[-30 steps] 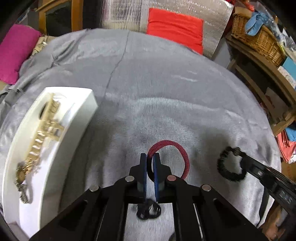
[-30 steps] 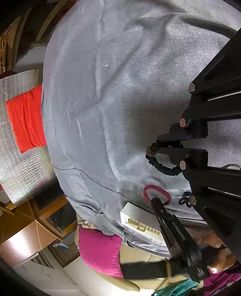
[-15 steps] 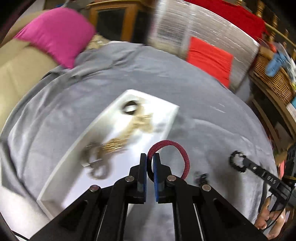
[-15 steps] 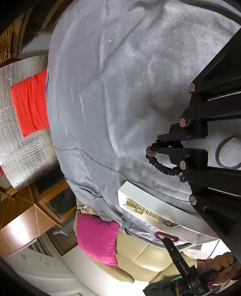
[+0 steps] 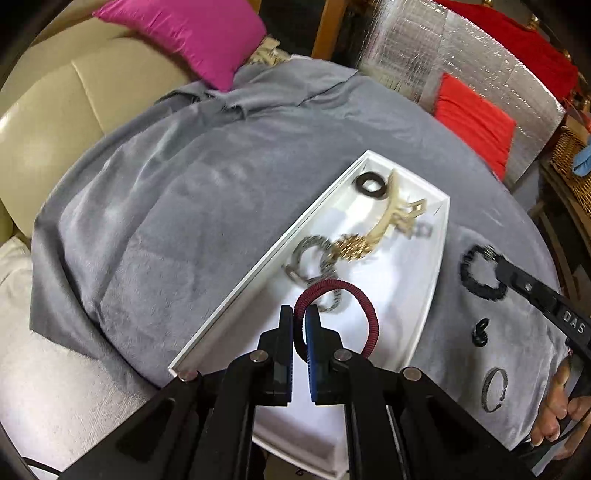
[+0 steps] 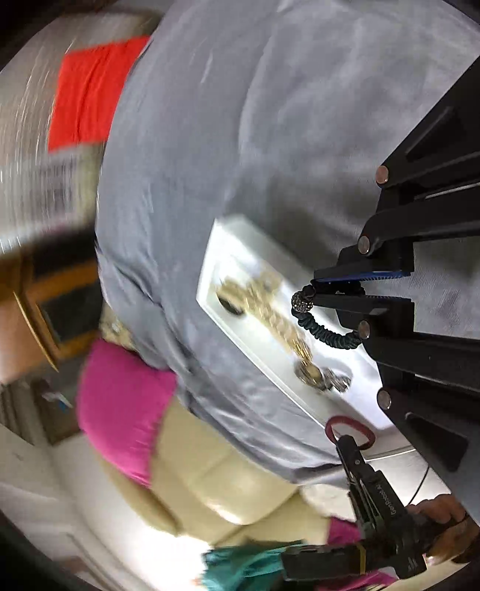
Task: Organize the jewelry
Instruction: 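Carry the bracelet and red hair tie into the white box and open both tools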
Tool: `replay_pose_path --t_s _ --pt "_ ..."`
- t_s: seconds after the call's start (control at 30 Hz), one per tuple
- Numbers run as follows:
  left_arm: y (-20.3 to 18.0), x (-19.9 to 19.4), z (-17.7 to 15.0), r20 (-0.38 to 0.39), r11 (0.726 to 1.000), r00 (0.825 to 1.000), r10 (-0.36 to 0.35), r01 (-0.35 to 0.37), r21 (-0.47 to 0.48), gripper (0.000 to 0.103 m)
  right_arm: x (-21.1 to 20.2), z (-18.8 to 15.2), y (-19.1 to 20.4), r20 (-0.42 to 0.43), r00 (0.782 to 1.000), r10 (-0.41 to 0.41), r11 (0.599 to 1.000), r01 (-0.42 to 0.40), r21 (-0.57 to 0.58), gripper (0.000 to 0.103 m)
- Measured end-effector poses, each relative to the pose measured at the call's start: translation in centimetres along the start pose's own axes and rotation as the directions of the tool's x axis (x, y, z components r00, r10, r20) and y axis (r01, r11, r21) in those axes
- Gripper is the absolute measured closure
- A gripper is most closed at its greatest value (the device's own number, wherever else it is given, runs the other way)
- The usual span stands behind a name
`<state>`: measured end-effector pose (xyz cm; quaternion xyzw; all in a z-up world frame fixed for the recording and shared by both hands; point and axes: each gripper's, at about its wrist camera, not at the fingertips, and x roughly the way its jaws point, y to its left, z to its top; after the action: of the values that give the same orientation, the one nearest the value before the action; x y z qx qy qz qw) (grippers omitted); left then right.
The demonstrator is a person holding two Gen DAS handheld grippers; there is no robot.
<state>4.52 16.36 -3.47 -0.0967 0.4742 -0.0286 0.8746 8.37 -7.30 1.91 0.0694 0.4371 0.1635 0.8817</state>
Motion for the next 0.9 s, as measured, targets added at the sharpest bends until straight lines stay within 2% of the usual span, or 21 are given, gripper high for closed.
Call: replay_pose_path --t_s 0.23,0.47,0.57,0.8,0.9 --pt "1.0 1.4 -0.3 -0.064 1.000 0.998 0.021 -0.021 0.003 0.097 5.1 2.2 5.4 -0.132 0.989 -0.072 0.982 0.047 -0.185 0.096" --pt "1.4 2.6 -0.4 -0.119 0.999 0.992 0.038 -0.037 0.012 0.097 9.2 2.8 8.9 -0.270 0.948 -0.171 0.933 0.068 -0.354 0.096" --pt "1.7 2.8 -0.3 -0.123 0.999 0.991 0.049 -0.049 0.006 0.097 10.7 2.8 9.4 -0.330 0.924 -0.193 0.927 0.062 -0.371 0.096" --pt "2.2 3.8 -0.3 -0.171 0.998 0.984 0.053 -0.056 -0.014 0.097 13.4 2.6 9.7 -0.409 0.875 -0.261 0.915 0.089 -0.394 0.095" --pt "2.5 4.2 -0.1 -0.184 0.998 0.981 0.059 -0.064 -0.023 0.097 13.8 2.6 9.8 -0.429 0.861 -0.272 0.916 0.095 -0.390 0.092"
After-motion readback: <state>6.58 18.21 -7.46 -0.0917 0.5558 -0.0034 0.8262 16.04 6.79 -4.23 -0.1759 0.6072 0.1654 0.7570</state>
